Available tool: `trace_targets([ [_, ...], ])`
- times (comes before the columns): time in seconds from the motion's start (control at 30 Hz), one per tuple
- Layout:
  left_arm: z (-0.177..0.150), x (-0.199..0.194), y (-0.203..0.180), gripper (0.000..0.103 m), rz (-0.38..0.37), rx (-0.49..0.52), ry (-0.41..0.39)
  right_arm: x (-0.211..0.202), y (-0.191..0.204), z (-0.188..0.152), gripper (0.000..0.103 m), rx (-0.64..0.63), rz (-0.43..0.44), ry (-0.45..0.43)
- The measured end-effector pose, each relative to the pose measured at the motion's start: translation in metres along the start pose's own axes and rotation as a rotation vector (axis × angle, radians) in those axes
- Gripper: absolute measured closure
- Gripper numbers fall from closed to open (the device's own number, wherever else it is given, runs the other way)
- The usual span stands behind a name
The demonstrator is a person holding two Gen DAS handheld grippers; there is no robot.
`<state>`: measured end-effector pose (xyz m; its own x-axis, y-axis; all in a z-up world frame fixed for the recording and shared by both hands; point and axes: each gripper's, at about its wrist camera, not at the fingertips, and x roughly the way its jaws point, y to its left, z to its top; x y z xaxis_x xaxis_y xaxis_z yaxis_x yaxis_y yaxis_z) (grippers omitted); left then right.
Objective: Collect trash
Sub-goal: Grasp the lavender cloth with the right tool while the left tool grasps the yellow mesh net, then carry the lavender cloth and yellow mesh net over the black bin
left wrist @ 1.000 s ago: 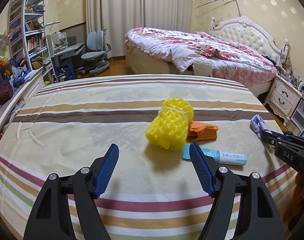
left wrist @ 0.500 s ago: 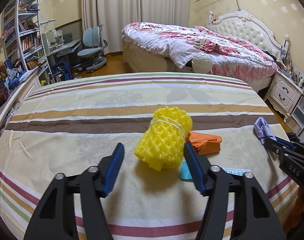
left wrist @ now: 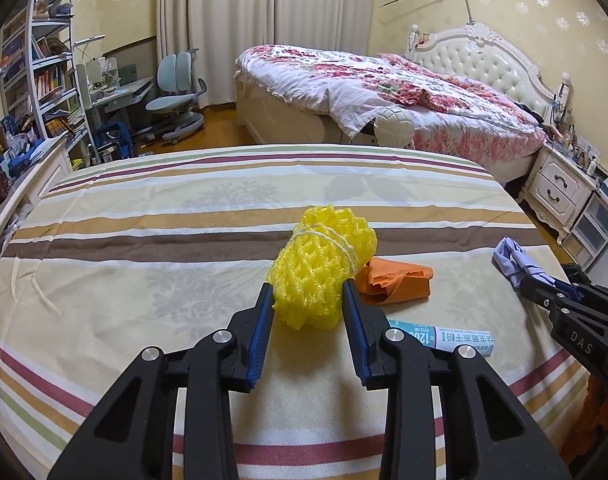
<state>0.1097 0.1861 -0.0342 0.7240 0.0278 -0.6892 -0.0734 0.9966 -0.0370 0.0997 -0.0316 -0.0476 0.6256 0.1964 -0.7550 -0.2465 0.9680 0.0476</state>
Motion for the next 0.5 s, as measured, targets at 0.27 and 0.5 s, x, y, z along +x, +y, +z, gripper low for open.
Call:
trace_targets([
  [0.27, -0.01, -0.014, 0.008, 0.068, 0.01, -0.03, 0.001, -0.012, 0.004, -0.011, 0.085, -0.008, 0.02, 0.017],
  [0.5, -0.014, -0.023, 0.017, 0.068, 0.042, -0.064, -0.007, -0.01, 0.002, -0.003, 0.06, 0.019, 0.034, 0.013],
])
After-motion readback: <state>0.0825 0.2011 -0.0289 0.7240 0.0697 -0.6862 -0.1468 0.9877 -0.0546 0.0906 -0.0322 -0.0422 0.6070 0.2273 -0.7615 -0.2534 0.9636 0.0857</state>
